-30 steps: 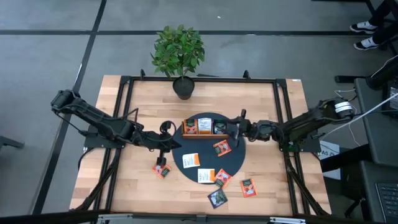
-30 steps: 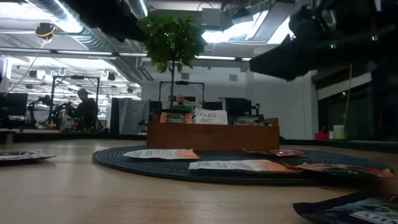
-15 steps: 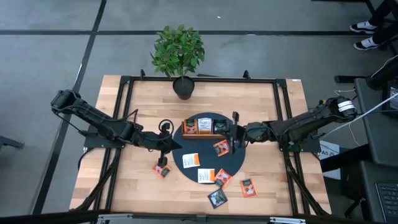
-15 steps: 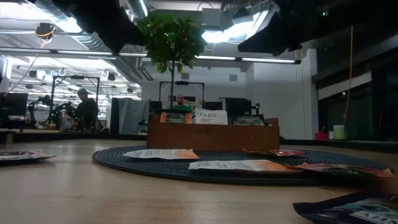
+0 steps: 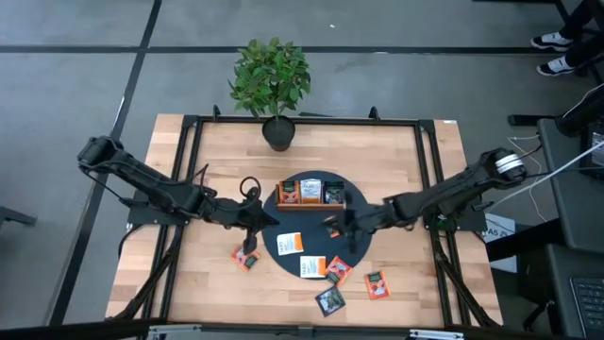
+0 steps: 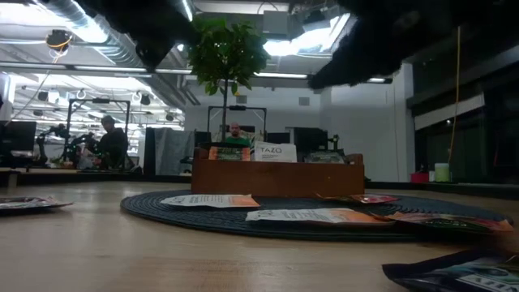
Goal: Pick & Place Tea
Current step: Put the white tea bag into the middle of the wooden organizer
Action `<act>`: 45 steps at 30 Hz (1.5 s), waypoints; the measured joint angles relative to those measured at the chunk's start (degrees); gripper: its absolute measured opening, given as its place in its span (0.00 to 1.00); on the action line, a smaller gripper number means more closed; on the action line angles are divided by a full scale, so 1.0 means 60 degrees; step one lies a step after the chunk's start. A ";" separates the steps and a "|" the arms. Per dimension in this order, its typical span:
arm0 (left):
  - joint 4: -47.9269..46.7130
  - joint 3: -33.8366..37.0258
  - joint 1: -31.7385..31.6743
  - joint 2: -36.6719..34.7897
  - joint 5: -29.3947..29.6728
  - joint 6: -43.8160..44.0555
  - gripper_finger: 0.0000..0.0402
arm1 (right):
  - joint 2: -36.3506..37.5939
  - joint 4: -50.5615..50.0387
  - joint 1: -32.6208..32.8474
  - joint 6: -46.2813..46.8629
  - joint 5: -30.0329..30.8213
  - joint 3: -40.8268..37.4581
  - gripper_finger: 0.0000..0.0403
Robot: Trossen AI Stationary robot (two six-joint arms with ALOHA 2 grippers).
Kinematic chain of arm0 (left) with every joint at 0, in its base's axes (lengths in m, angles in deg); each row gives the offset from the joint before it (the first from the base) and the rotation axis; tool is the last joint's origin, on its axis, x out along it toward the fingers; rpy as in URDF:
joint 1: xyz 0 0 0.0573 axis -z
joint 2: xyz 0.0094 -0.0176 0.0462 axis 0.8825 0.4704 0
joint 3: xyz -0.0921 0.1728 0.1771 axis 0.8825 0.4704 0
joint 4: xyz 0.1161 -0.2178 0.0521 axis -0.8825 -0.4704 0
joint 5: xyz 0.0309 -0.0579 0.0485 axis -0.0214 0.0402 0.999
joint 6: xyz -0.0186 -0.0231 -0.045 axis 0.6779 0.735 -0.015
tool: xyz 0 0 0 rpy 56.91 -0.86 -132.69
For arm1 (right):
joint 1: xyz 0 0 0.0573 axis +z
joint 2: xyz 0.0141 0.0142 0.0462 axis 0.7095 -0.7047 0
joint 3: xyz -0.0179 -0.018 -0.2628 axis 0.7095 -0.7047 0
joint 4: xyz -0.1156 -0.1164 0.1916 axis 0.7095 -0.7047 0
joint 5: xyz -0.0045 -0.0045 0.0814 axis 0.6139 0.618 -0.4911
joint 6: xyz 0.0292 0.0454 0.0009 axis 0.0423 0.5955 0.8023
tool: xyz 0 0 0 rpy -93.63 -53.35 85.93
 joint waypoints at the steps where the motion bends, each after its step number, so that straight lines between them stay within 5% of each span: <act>1: -0.0023 0.0000 0.0038 0.0065 0.0003 0.0084 0.01 | -0.0282 -0.0128 0.0003 0.0039 -0.0024 0.0231 0.01; 21: -0.1017 0.0004 0.1074 0.1758 -0.0011 0.2118 0.01 | -0.4549 0.0036 0.0014 0.0528 -0.1113 0.2858 0.01; 45: -0.0910 0.0004 0.1003 0.2572 0.0281 0.3666 0.17 | -0.5154 0.0528 -0.0194 0.0547 -0.0978 0.2637 0.01</act>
